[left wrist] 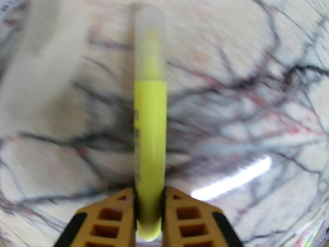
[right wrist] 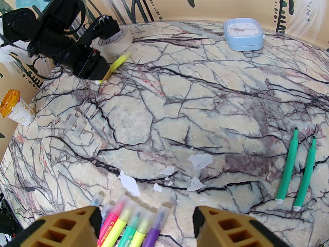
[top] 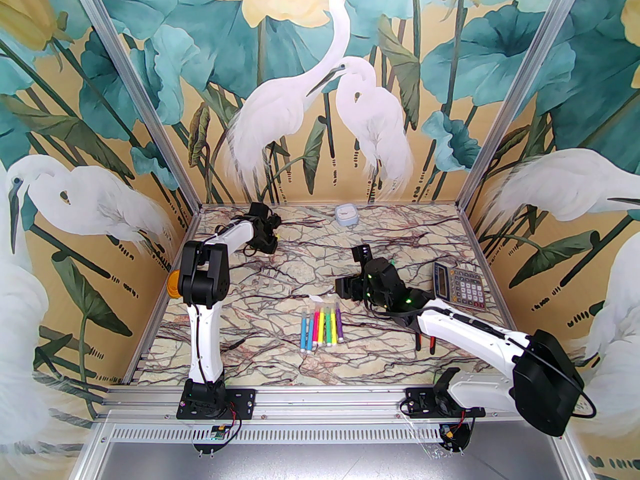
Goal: Open the pen caps
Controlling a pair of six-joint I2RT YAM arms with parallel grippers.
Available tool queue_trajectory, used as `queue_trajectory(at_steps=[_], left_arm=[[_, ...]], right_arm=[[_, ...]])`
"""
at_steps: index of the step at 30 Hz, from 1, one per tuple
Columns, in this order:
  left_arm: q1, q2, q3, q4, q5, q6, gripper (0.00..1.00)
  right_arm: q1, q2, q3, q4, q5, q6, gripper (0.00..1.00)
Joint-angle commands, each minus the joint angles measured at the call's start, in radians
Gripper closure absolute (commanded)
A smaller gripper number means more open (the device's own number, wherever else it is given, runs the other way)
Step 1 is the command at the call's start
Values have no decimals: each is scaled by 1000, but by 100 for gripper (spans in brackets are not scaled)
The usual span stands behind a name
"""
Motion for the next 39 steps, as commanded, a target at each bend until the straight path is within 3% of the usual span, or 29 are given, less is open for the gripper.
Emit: queue_trajectory(at_steps=[1, 4, 10, 22, 29, 39], left_arm=[[-53, -81, -29, -57, 77, -104, 85], [-99, -116, -56, -62, 86, -186, 90], [-239, -199, -136, -57, 73, -393, 90], [-528, -247, -245, 78, -20, -819, 86], [-556, -194, -255, 161, -55, -930, 89], [-558, -135, -268, 230, -21, -965, 80]], right_arm=[[-6, -41, -18, -2, 28, -1, 34], [-11, -63, -29, -17, 38, -1, 34], [-40, -109, -43, -97, 94, 20, 34], [-234, -83, -51, -284, 52, 81, 34], [-250, -86, -45, -292, 27, 67, 34], [-250, -58, -30, -284, -2, 71, 33]])
